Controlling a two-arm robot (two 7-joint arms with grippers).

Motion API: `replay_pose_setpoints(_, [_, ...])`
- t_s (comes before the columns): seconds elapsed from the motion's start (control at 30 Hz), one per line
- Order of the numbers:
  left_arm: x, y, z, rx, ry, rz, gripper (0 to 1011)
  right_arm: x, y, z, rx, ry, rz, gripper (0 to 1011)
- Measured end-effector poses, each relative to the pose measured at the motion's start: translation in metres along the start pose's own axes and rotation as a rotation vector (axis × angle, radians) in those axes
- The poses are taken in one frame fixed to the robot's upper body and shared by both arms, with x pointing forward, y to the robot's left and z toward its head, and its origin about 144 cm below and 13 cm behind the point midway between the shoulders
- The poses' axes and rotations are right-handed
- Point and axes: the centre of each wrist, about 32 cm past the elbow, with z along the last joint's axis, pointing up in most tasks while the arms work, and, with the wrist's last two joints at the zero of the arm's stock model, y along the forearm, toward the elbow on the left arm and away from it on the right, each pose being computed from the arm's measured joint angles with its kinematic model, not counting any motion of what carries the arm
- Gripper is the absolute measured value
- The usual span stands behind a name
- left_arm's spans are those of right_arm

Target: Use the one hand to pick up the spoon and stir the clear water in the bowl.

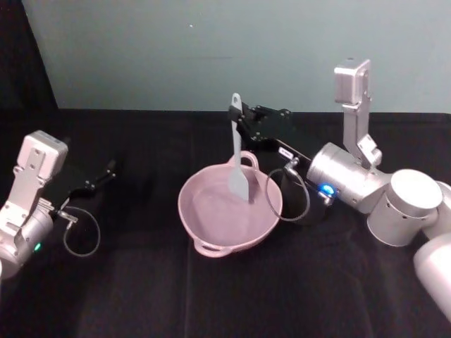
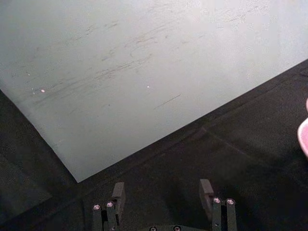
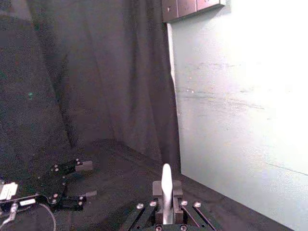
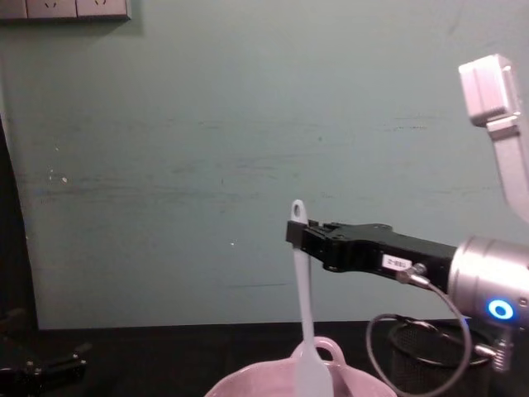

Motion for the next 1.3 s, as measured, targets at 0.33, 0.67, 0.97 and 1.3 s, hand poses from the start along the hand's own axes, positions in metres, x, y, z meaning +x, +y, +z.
replay_pose_setpoints(0.33, [0.000,0.000,0.000,0.000,0.000,0.000,1011,-0.015,-0.020,0.000,0.000,0.000,0.013,118])
replay_pose_setpoints(0.67, [0.000,0.000,0.000,0.000,0.000,0.000,1011,-0.037,-0.016,-0.005,0.000,0.016,0.076,118])
replay_pose_setpoints(0.97, [0.000,0.000,0.000,0.000,0.000,0.000,1011,-0.045,0.005,-0.009,0.010,0.030,0.126,118])
replay_pose_setpoints(1.3, [0.000,0.000,0.000,0.000,0.000,0.000,1011,-0.037,0.032,-0.010,0.023,0.034,0.132,117])
